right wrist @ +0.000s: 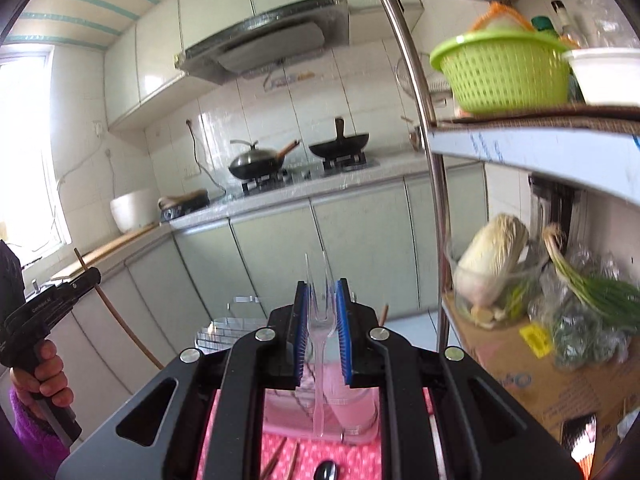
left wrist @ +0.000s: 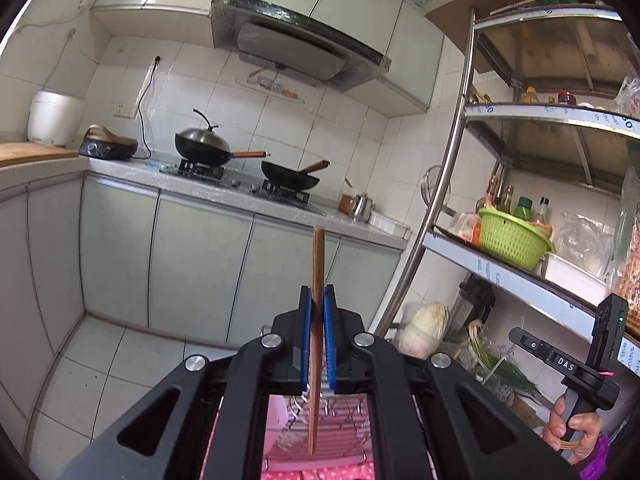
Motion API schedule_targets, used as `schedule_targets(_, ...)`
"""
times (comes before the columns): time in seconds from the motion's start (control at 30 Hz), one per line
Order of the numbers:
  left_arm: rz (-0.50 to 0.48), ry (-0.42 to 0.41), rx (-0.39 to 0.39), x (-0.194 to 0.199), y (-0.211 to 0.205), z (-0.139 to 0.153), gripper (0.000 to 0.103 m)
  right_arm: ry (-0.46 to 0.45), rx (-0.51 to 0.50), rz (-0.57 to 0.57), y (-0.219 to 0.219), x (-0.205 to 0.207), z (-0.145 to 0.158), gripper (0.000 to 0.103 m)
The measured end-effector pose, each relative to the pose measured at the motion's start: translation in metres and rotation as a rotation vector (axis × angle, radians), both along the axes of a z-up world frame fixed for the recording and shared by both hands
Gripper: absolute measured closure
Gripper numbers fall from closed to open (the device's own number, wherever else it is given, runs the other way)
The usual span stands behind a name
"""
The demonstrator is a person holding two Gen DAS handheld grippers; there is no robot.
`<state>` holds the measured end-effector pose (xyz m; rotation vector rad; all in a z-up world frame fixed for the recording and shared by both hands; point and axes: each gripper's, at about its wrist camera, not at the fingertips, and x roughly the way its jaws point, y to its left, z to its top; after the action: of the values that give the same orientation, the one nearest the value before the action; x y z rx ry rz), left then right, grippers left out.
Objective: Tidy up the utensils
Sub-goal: 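Carry the fork and chopstick over the pink cup and release both into it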
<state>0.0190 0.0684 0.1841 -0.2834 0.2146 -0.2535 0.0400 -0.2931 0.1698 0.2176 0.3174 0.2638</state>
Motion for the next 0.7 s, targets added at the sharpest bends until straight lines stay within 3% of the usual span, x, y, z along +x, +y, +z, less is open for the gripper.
schedule_targets(0.2,0.023,-0.049,-0.010,0.017,0.002,0.016,0.098,-0.060,-0.031,-0.032,0.007,0.019,0.012,0.089)
schedule_targets(0.33,0.048,-0.050,0.007,0.029,0.002,0.014,0.098,-0.060,-0.063,-0.053,0.013,0.038,0.005,0.089)
schedule_targets(0.5,0.096,-0.014,0.063,0.047,-0.001,-0.008,0.098,0.017,-0.075,-0.054,0.018,0.067,-0.025,0.089)
schedule_targets(0.7,0.105,0.102,0.090,0.074,-0.003,-0.052,0.098,0.125,-0.060,-0.027,0.021,0.084,-0.062,0.089)
